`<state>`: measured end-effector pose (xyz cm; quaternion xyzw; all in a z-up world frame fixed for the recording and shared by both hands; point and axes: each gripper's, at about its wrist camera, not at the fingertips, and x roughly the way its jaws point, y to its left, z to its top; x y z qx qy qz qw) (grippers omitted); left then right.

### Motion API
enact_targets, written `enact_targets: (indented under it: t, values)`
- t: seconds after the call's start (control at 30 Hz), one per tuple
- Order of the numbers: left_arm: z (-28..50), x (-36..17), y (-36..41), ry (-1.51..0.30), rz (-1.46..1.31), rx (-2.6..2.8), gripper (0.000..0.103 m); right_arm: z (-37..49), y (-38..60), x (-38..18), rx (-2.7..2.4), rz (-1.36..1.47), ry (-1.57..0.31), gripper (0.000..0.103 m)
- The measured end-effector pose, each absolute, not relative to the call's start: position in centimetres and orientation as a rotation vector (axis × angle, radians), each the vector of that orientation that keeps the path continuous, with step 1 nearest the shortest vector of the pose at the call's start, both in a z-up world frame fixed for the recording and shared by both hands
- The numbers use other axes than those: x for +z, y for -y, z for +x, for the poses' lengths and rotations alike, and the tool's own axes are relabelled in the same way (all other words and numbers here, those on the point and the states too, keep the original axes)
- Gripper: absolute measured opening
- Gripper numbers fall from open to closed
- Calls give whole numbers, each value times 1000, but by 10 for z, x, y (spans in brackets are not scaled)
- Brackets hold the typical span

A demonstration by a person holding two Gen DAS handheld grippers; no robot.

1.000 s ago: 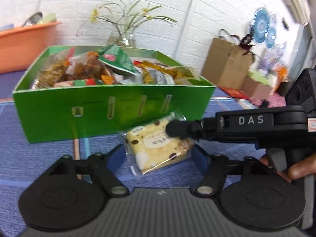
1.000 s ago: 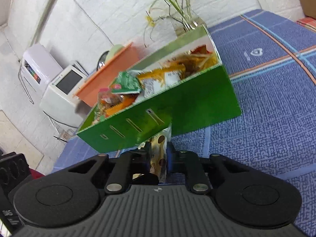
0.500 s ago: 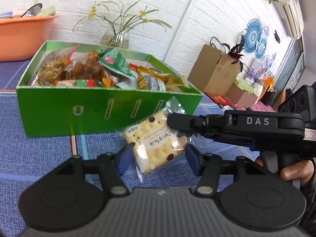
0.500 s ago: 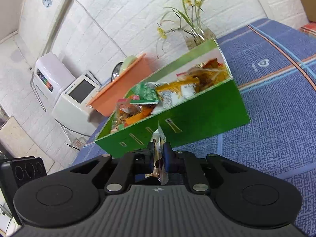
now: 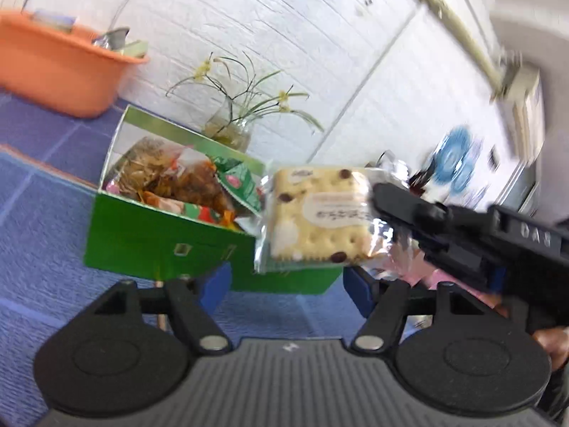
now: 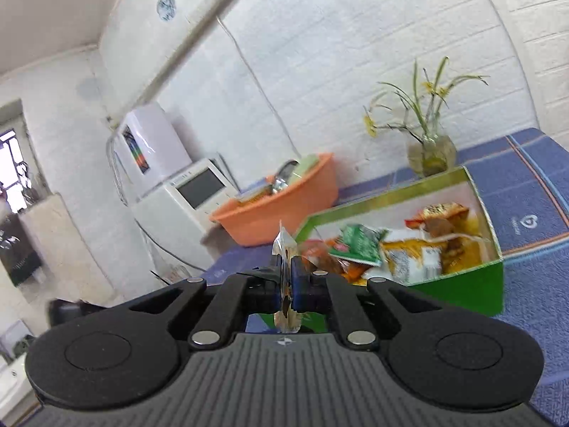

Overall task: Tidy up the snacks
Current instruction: 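Carry the cookie packet into the green box and open the right tool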

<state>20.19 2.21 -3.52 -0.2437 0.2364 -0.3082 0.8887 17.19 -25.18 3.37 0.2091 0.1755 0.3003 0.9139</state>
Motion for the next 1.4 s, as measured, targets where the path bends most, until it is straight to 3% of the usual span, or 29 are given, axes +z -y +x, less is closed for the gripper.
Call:
enact_targets:
  t: [0.33, 0.43, 1.1, 1.4]
  values:
    - [172, -18, 4, -341, -185, -655, 67, 180, 253, 26, 630, 436, -420, 11]
    - [171, -19, 11, -342, -126, -670, 54, 183, 252, 22, 635, 419, -455, 11]
    - [179, -19, 4, -380, -121, -661, 53, 181, 244, 25, 685, 418, -458, 12]
    - [206, 4, -1, -353, -98, -641, 54, 203, 239, 43, 700, 427, -396, 12]
